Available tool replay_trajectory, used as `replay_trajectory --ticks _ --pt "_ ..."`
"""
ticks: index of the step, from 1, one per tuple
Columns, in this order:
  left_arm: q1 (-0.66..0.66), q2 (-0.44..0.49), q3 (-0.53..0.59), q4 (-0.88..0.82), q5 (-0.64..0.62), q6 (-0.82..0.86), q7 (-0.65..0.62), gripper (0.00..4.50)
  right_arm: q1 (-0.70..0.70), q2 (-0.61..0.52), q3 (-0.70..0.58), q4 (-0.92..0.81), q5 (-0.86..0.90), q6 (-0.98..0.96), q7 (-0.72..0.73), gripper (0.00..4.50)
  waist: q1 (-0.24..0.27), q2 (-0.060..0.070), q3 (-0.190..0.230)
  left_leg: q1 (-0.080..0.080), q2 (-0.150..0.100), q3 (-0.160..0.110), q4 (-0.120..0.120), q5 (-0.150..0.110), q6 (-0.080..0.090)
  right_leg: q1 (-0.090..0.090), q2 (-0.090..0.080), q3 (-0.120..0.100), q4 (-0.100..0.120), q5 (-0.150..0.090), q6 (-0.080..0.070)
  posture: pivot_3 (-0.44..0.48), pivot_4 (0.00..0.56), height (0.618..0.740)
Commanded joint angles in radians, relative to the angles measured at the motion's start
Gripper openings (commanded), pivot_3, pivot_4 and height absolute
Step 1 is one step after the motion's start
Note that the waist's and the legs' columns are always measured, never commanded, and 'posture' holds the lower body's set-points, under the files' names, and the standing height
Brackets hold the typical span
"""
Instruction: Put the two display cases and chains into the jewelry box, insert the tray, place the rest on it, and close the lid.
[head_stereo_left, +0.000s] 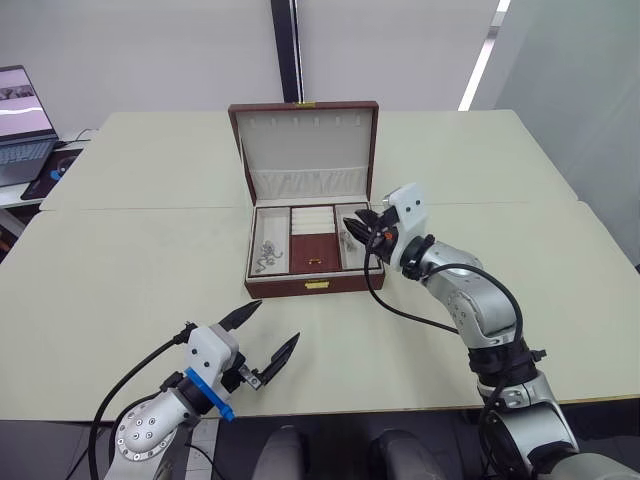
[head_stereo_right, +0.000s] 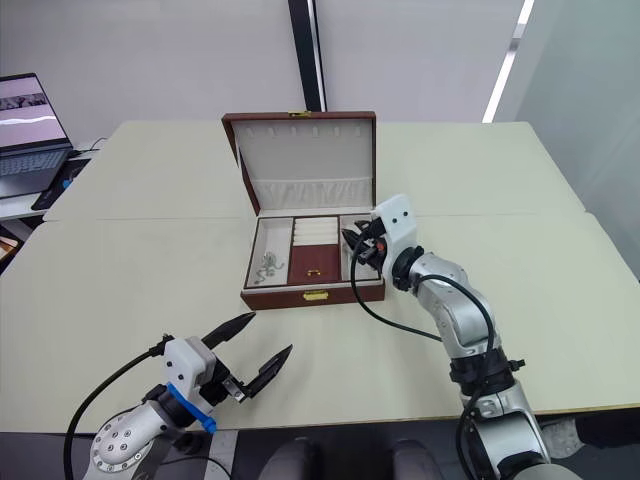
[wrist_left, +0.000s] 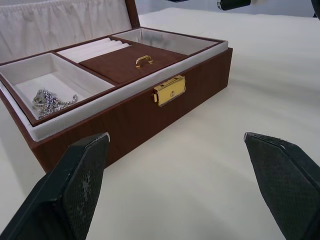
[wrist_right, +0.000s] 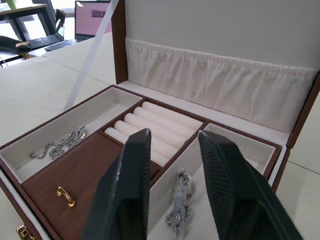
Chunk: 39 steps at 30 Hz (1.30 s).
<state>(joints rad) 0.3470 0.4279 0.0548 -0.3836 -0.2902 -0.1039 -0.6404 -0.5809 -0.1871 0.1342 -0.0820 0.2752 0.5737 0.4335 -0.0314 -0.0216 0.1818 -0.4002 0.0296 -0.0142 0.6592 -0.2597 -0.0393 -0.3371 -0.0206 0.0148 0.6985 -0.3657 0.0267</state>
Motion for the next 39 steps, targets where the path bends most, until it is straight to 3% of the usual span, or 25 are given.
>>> replay_trajectory --ticks 1,6,7,13,23,32,38,39 --pt "-0.005 -0.006 0.006 -0.016 -0.003 -0.025 0.003 4.50 -0.013 -0.001 -0.028 -0.035 0.007 -0.021 0.002 2.73 0.000 0.000 0.000 0.000 0.000 0.000 0.000 0.000 0.000 0.000 0.000 0.000 0.000 0.000 0.000 0.000 0.150 0.740" --pt "-0.012 -0.006 0.006 -0.013 -0.011 -0.017 -0.001 4.50 -0.003 -0.005 -0.032 -0.045 0.010 -0.019 0.008 4.33 0.000 0.000 0.000 0.000 0.000 0.000 0.000 0.000 0.000 0.000 0.000 0.000 0.000 0.000 0.000 0.000 0.150 0.740" --pt "-0.013 -0.006 0.006 -0.013 -0.013 -0.013 0.000 4.50 0.003 -0.008 -0.032 -0.050 0.013 -0.020 0.016 4.46 0.000 0.000 0.000 0.000 0.000 0.000 0.000 0.000 0.000 0.000 0.000 0.000 0.000 0.000 0.000 0.000 0.150 0.740" --pt "-0.029 0.012 0.044 -0.022 -0.042 0.075 0.024 4.50 0.022 -0.118 -0.049 -0.008 0.009 -0.120 0.156 4.46 0.001 0.000 0.000 0.000 0.000 0.000 0.000 0.000 0.000 0.000 0.000 0.000 0.000 0.000 0.000 0.000 0.150 0.740" --pt "-0.080 0.142 0.203 0.031 -0.151 0.317 0.003 4.50 0.058 -0.339 -0.159 0.137 0.091 -0.204 0.440 4.46 0.001 0.001 0.001 0.000 0.000 0.000 0.000 0.000 0.000 0.000 0.000 0.000 -0.001 0.000 0.000 0.000 0.150 0.740" --pt "-0.163 0.193 0.334 0.189 -0.177 0.337 -0.019 4.50 0.076 -0.359 -0.176 0.236 0.047 -0.280 0.444 4.46 0.001 0.001 0.001 0.000 0.000 0.000 0.000 0.000 0.000 0.000 0.000 0.000 -0.001 0.000 0.000 0.000 0.150 0.740" --pt "-0.351 0.198 0.347 0.403 -0.118 0.323 0.054 4.50 0.029 -0.297 -0.175 0.374 -0.013 -0.350 0.335 4.46 0.001 0.001 0.001 0.000 0.000 0.000 0.000 0.000 0.000 0.000 0.000 0.000 0.000 0.000 0.000 0.000 0.150 0.740" --pt "-0.394 0.202 0.335 0.463 -0.099 0.326 0.065 4.50 0.022 -0.287 -0.171 0.401 -0.024 -0.367 0.325 4.30 0.001 0.001 0.001 0.000 0.000 0.000 0.000 0.000 0.000 0.000 0.000 -0.001 0.001 0.000 0.000 0.000 0.150 0.740"
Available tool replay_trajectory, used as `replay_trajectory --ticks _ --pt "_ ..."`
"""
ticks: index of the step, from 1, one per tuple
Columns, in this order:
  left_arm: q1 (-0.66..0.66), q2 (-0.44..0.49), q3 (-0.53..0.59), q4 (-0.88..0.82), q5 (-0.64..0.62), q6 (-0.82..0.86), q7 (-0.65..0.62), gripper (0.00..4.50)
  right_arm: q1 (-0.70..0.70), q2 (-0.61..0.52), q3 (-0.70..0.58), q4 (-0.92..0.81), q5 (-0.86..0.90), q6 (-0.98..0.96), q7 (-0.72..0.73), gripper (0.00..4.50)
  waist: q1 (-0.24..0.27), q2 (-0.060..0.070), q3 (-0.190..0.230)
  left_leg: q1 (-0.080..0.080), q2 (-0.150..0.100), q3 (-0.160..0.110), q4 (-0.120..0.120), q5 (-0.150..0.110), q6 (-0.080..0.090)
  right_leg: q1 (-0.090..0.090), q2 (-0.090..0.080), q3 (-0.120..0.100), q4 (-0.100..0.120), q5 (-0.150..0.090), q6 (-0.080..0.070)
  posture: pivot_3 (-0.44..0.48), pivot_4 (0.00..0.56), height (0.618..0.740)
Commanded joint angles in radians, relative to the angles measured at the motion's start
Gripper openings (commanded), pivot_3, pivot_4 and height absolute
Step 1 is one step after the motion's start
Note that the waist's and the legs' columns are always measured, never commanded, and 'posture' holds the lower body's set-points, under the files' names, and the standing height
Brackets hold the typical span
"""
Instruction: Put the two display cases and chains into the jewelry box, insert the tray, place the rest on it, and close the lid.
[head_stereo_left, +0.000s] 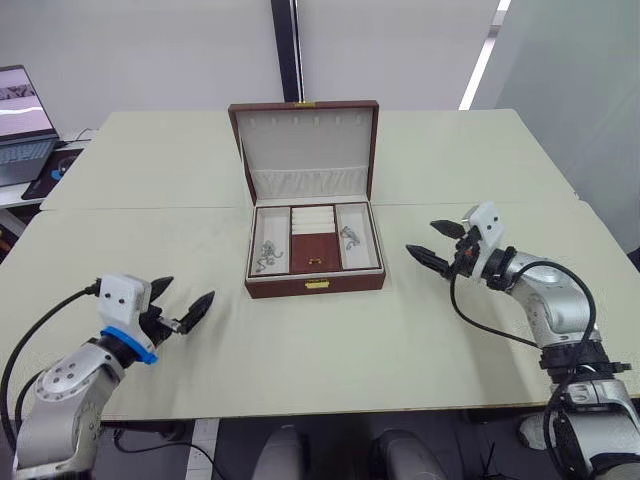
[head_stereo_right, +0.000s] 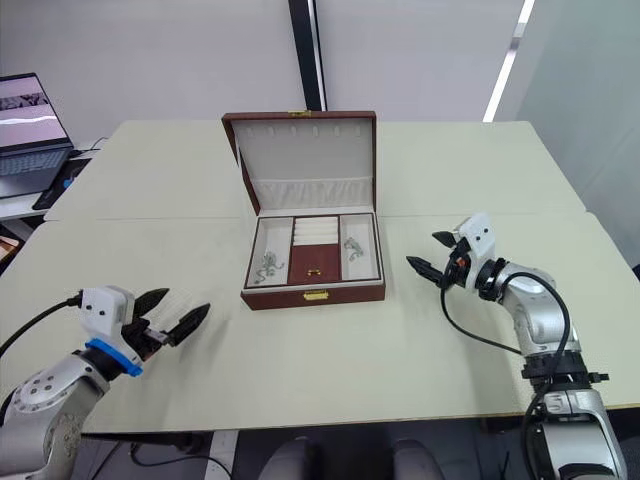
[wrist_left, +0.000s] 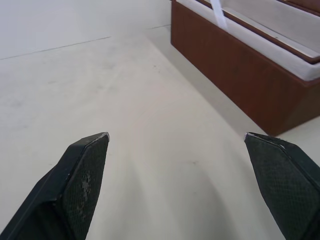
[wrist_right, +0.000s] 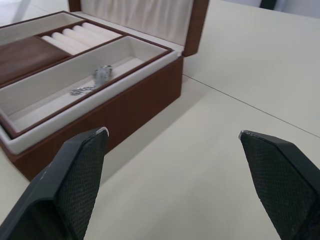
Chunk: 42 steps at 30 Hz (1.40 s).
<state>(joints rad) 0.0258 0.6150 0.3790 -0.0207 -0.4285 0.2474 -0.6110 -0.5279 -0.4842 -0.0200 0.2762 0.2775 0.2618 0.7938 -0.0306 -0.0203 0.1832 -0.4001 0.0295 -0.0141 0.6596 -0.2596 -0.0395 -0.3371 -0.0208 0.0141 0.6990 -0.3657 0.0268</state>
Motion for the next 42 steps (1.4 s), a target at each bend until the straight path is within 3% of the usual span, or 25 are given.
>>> replay_trajectory --ticks 1,2,5,11,15,18,31,42 --pt "-0.110 0.018 -0.005 0.154 0.057 -0.030 0.034 4.50 -0.040 0.020 -0.014 0.066 -0.031 -0.069 -0.039 4.07 0.000 0.000 0.000 0.000 0.000 0.000 0.000 0.000 0.000 0.000 0.000 0.000 0.000 0.000 0.000 0.000 0.150 0.740" --pt "-0.139 0.020 -0.020 0.195 0.073 -0.037 0.029 4.50 -0.048 0.030 -0.012 0.086 -0.035 -0.080 -0.040 3.86 0.000 0.000 0.000 0.000 0.000 0.000 0.000 0.000 0.000 0.000 0.000 0.000 0.000 0.000 0.000 0.000 0.150 0.740" --pt "-0.253 0.000 -0.058 0.336 0.126 -0.084 0.050 3.88 -0.082 0.062 0.005 0.140 -0.055 -0.112 -0.048 2.79 0.000 0.000 0.000 -0.001 0.000 0.001 0.000 0.000 0.000 -0.001 0.000 0.001 -0.001 0.000 0.000 0.000 0.150 0.740" --pt "-0.401 -0.047 -0.142 0.510 0.175 -0.159 -0.005 2.05 -0.153 0.133 0.052 0.216 -0.089 -0.151 -0.029 1.09 0.000 0.000 0.000 -0.002 0.000 0.002 0.000 0.000 0.000 -0.003 0.000 0.001 0.000 0.000 0.000 0.000 0.150 0.740" --pt "-0.469 -0.092 -0.178 0.530 0.145 -0.133 -0.074 0.79 -0.166 0.161 0.086 0.213 -0.106 -0.142 0.004 0.00 0.000 0.000 0.000 -0.002 0.000 0.002 0.000 0.000 0.000 -0.003 0.000 0.001 0.000 0.000 0.000 0.000 0.150 0.740" --pt "-0.494 -0.125 -0.206 0.507 0.144 -0.109 -0.099 0.01 -0.162 0.166 0.109 0.202 -0.112 -0.130 0.028 0.00 0.001 0.000 0.000 -0.003 0.000 0.002 0.001 0.000 0.000 -0.003 -0.001 0.001 0.000 0.000 0.000 0.000 0.150 0.740" --pt "-0.442 -0.178 -0.281 0.333 0.132 0.007 -0.211 0.01 -0.091 0.183 0.137 0.040 -0.060 0.006 0.113 0.00 0.002 0.000 0.000 -0.006 0.000 0.002 0.001 0.000 -0.001 -0.006 -0.001 0.000 0.000 0.000 0.000 0.000 0.150 0.740" --pt "-0.113 -0.173 -0.290 -0.096 0.072 0.166 -0.169 0.01 0.167 0.120 0.175 -0.358 0.018 0.231 0.143 0.00 -0.001 0.000 -0.001 -0.007 0.000 0.001 0.000 0.000 0.000 -0.006 -0.001 0.001 -0.002 0.000 0.000 0.000 0.150 0.740"
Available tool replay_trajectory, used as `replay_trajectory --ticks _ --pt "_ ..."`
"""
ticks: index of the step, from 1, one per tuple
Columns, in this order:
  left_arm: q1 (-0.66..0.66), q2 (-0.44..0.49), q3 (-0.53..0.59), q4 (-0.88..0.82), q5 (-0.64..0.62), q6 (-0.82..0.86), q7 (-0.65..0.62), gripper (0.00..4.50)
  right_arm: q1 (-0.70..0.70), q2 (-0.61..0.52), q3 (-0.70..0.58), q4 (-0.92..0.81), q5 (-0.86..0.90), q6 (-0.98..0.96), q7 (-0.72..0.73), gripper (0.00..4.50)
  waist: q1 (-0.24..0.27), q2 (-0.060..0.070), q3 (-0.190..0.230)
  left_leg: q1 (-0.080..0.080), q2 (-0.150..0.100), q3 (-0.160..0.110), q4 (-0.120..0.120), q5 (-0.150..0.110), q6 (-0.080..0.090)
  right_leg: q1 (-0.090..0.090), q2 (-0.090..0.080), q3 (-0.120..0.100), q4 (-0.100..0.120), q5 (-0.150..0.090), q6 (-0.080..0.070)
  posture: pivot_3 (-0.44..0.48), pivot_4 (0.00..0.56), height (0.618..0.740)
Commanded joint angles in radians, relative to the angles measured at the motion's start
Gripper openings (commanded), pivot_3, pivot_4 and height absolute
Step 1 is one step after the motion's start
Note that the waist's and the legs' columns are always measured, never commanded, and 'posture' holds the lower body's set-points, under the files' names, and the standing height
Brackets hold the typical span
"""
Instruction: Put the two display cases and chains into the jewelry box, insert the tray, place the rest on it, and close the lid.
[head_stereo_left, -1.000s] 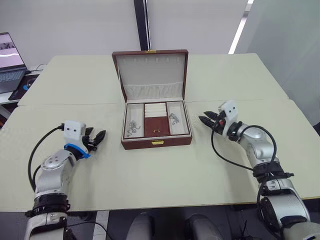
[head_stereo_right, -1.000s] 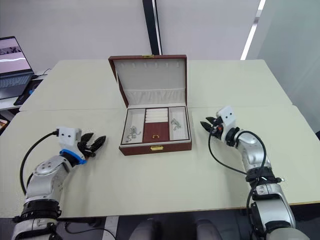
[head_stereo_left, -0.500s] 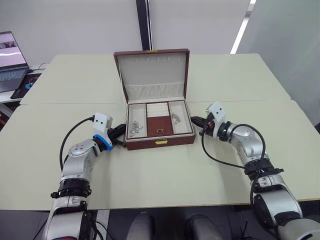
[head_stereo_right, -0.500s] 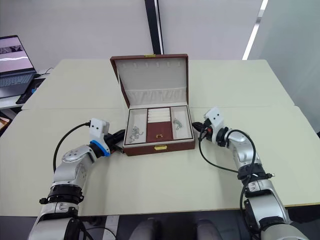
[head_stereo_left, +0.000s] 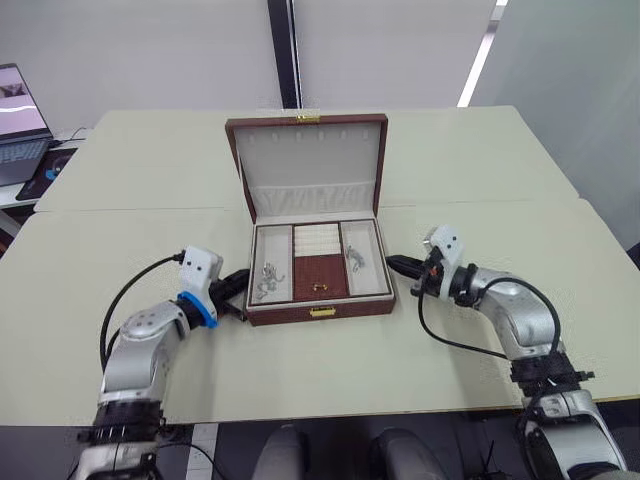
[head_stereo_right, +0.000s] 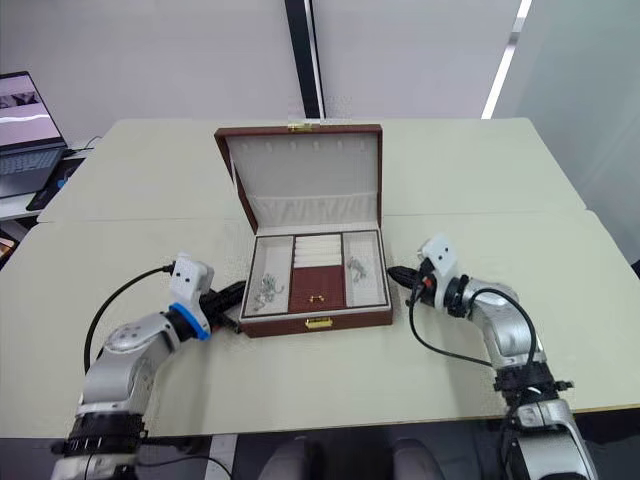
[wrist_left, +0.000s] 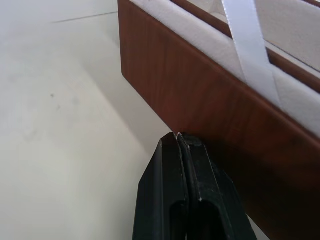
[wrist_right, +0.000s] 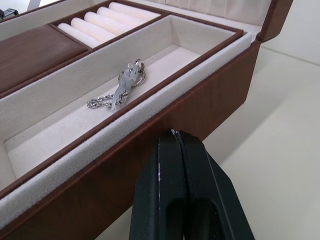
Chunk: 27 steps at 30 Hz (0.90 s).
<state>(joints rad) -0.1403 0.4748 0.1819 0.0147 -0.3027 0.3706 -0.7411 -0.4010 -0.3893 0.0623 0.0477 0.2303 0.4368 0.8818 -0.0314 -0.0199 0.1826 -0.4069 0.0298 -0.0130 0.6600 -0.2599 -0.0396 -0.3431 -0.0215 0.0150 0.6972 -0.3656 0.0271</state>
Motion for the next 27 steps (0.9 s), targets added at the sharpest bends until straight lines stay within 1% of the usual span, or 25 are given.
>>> replay_trajectory --ticks 1,5,7,10,24,27 --pt "0.080 -0.032 -0.090 -0.163 -0.059 0.057 -0.033 0.01 0.064 0.018 0.093 -0.167 0.074 0.078 0.051 0.00 0.000 0.000 0.000 0.000 0.000 0.000 0.000 0.000 0.000 0.000 0.000 0.000 0.000 0.000 0.000 0.000 0.150 0.740" --pt "0.145 -0.018 -0.069 -0.226 -0.067 0.086 -0.027 0.01 0.137 -0.008 0.089 -0.284 0.116 0.159 0.046 0.00 0.000 0.000 0.000 0.004 0.000 0.000 0.000 0.000 0.000 0.004 0.000 0.000 0.000 0.000 0.000 0.000 0.150 0.740" --pt "0.147 -0.008 -0.056 -0.214 -0.059 0.084 -0.030 0.01 0.153 -0.015 0.092 -0.315 0.123 0.179 0.047 0.00 0.000 0.000 0.000 0.007 0.000 0.000 -0.001 0.000 0.000 0.007 0.000 0.000 0.000 0.000 0.000 0.000 0.150 0.740" --pt "0.135 0.003 -0.043 -0.201 -0.060 0.087 -0.035 0.01 0.152 -0.015 0.093 -0.329 0.128 0.200 0.047 0.00 -0.001 0.000 0.000 0.008 0.000 0.000 -0.001 0.000 0.000 0.007 0.000 0.000 0.000 0.000 0.000 0.000 0.150 0.740" --pt "0.092 0.018 -0.024 -0.137 -0.039 0.061 -0.045 0.01 0.127 -0.006 0.079 -0.281 0.102 0.167 0.032 0.00 0.000 0.000 0.000 0.008 0.000 -0.002 0.000 0.000 0.000 0.007 0.001 -0.001 0.002 0.000 0.000 0.000 0.150 0.740" --pt "0.097 0.011 -0.010 -0.133 -0.039 0.050 -0.035 0.01 0.117 -0.012 0.056 -0.231 0.076 0.124 0.014 0.00 0.000 0.000 0.000 0.008 0.000 -0.001 0.000 0.000 0.000 0.007 0.001 -0.001 0.002 0.000 0.000 0.000 0.150 0.740"
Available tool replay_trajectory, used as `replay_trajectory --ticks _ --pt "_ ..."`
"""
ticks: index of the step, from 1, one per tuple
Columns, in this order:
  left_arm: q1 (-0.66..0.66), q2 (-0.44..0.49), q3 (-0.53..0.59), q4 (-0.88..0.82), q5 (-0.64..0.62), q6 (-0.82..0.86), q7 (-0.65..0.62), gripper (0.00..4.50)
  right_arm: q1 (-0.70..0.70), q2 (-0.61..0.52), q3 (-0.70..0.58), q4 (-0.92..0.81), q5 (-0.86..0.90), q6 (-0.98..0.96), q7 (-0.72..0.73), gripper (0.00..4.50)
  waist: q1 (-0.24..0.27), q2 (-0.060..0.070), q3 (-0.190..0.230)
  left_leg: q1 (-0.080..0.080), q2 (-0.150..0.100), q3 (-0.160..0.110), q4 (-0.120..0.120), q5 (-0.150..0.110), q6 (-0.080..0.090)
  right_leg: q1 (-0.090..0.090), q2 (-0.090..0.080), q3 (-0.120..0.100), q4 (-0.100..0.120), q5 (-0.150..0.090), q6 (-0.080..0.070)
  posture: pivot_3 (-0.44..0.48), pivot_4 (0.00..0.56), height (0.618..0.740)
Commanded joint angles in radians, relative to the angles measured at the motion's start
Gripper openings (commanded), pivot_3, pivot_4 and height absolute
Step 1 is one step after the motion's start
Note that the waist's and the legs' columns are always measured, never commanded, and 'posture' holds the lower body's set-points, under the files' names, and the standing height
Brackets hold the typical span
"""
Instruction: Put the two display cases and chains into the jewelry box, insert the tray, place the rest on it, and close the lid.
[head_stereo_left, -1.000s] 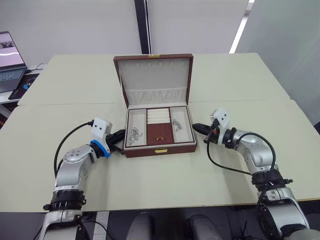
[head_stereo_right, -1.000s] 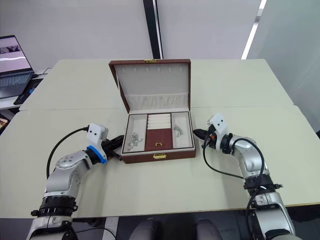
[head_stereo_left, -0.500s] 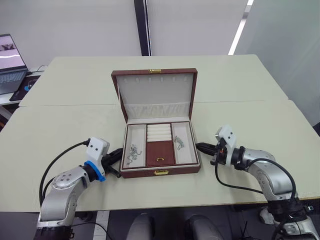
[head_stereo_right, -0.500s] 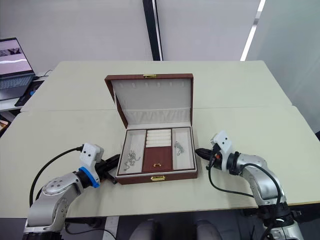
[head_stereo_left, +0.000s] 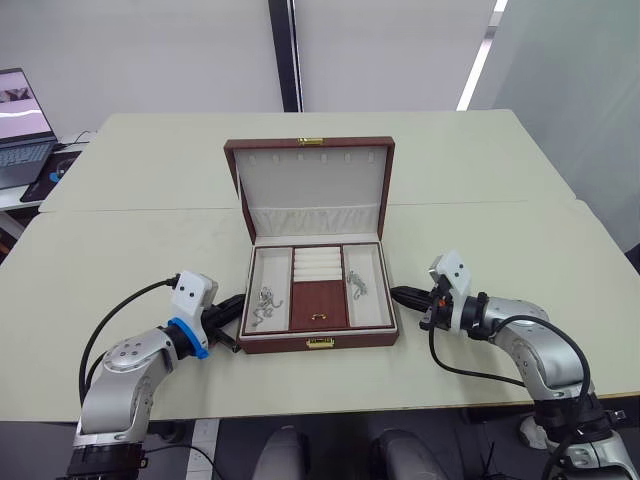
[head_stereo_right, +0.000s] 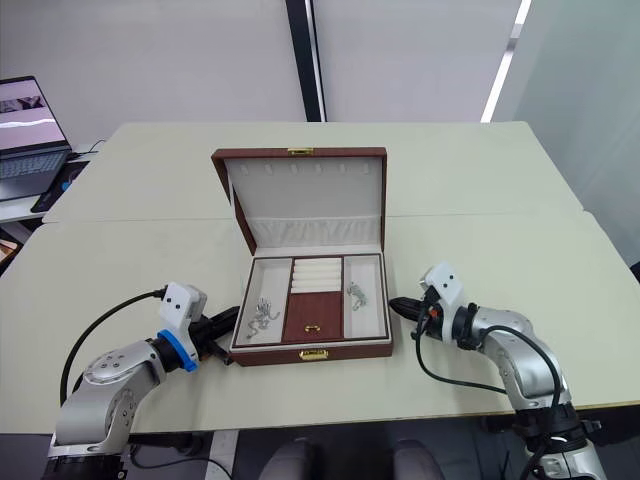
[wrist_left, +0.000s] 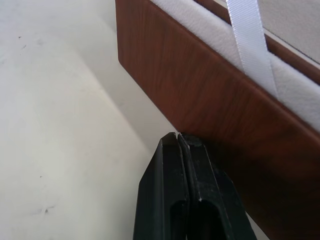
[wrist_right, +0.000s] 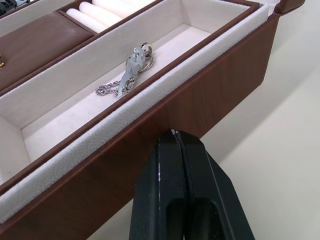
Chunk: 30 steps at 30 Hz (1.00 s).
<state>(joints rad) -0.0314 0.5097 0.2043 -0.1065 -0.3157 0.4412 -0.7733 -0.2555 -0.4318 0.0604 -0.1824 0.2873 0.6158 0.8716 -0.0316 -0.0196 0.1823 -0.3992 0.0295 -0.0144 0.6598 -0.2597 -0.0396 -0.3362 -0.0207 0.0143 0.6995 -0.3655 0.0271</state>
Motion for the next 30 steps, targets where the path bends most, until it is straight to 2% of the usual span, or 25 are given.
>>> replay_trajectory --ticks 1,9,12,17,22,24,30 --pt "-0.005 -0.028 -0.024 -0.014 -0.026 -0.033 0.002 0.01 -0.031 0.026 0.050 0.020 0.007 -0.076 0.017 0.00 0.000 0.000 0.000 0.000 0.000 0.000 0.000 0.000 0.000 0.000 0.000 0.000 0.000 0.000 0.000 0.000 0.150 0.740" --pt "0.187 -0.061 0.128 -0.133 -0.038 -0.276 0.046 0.01 -0.080 0.020 -0.070 0.174 0.016 -0.212 -0.039 0.00 0.001 -0.001 0.001 -0.001 0.000 0.001 0.000 0.000 0.000 -0.001 0.000 0.001 -0.002 0.000 0.000 0.000 0.150 0.740" --pt "0.212 -0.114 0.167 -0.159 -0.071 -0.340 0.097 0.01 -0.137 0.024 -0.109 0.267 0.023 -0.263 -0.058 0.00 0.002 0.000 0.001 -0.002 0.000 0.001 0.000 0.000 0.000 -0.001 0.000 0.001 -0.002 0.000 0.000 0.000 0.150 0.740" --pt "0.456 -0.173 0.213 -0.414 -0.165 -0.458 0.042 0.01 -0.313 0.043 -0.114 0.533 -0.013 -0.405 -0.066 0.00 -0.010 -0.002 0.001 -0.001 0.000 0.004 0.000 0.000 0.000 0.000 -0.001 0.004 -0.003 0.001 0.001 0.000 0.150 0.740" --pt "0.643 -0.200 0.225 -0.554 -0.216 -0.532 0.008 0.01 -0.510 0.058 -0.121 0.776 -0.040 -0.534 -0.057 0.00 -0.008 0.000 0.002 -0.001 0.001 0.003 0.000 0.000 0.000 -0.001 0.001 0.003 -0.002 0.001 0.000 0.000 0.150 0.740" --pt "0.720 -0.240 0.208 -0.592 -0.221 -0.574 0.011 0.01 -0.609 0.074 -0.127 0.908 -0.050 -0.594 -0.069 0.00 -0.008 0.000 0.003 -0.001 0.000 0.005 0.000 0.000 0.000 -0.001 0.000 0.004 -0.003 0.001 0.000 0.000 0.150 0.740" --pt "0.803 -0.294 0.129 -0.730 -0.176 -0.582 0.092 0.01 -0.813 0.128 -0.130 1.230 -0.103 -0.761 -0.095 0.00 -0.013 0.000 0.003 -0.001 0.001 0.004 0.000 0.000 0.000 -0.001 0.000 0.003 -0.003 0.001 0.000 0.000 0.150 0.740"
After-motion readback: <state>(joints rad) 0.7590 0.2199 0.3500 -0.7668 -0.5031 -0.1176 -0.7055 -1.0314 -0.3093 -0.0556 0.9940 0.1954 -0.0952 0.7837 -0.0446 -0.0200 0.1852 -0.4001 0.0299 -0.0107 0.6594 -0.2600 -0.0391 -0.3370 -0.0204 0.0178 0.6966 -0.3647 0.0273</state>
